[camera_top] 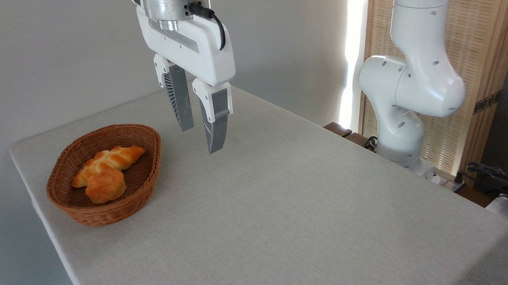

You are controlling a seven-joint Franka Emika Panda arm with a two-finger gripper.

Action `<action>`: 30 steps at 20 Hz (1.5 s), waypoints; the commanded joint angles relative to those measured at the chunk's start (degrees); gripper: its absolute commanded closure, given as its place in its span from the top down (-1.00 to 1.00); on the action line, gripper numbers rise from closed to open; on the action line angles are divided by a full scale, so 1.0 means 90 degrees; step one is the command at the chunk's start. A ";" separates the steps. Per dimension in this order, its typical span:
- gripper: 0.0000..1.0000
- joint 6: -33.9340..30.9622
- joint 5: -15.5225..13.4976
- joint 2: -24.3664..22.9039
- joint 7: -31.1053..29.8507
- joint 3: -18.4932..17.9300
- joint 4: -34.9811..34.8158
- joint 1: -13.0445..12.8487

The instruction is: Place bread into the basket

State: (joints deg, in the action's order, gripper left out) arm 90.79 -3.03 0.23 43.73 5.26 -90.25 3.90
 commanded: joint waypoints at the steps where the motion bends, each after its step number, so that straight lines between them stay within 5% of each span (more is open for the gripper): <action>1: 1.00 -0.0126 -0.0084 -0.0113 0.0005 0.0128 -0.0041 0.0055; 10: 1.00 -0.0048 -0.0054 -0.0016 0.0063 -0.0204 -0.0070 -0.0413; 30: 1.00 -0.0058 -0.0064 -0.0055 0.0063 -0.0468 -0.0080 -0.0658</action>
State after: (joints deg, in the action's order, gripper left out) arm 90.77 -3.04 0.35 43.79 2.18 -90.82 -1.11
